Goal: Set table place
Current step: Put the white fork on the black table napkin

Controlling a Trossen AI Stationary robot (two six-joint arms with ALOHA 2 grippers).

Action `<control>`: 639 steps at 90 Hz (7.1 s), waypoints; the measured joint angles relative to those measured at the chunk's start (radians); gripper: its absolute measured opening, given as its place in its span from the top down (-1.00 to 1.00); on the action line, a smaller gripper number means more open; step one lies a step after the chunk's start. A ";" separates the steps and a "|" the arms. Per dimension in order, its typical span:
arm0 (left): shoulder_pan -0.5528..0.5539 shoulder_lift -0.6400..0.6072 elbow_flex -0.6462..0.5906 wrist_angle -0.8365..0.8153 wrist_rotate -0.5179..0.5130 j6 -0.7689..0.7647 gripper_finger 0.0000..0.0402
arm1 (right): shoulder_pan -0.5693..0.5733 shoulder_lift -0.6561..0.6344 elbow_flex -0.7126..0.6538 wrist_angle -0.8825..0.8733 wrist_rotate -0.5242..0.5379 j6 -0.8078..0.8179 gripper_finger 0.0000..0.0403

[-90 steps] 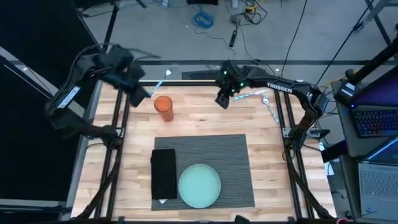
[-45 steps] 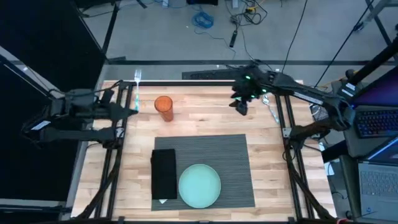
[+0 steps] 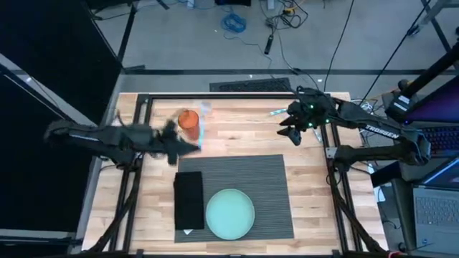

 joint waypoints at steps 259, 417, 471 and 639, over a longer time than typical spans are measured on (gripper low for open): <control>-0.791 0.692 -0.158 0.232 -0.651 -1.264 0.56 | 0.176 0.031 0.001 0.062 0.061 0.077 -0.01; -0.389 0.507 0.175 -0.670 -0.069 -0.798 0.60 | 0.230 0.031 0.001 0.134 0.038 0.048 -0.01; -0.319 0.695 0.174 -0.512 0.055 -0.740 0.61 | 0.230 0.032 0.001 0.108 0.039 0.024 -0.01; -0.461 0.758 0.339 -0.804 0.040 -1.285 1.00 | 0.241 0.032 0.001 0.045 0.034 -0.067 -0.01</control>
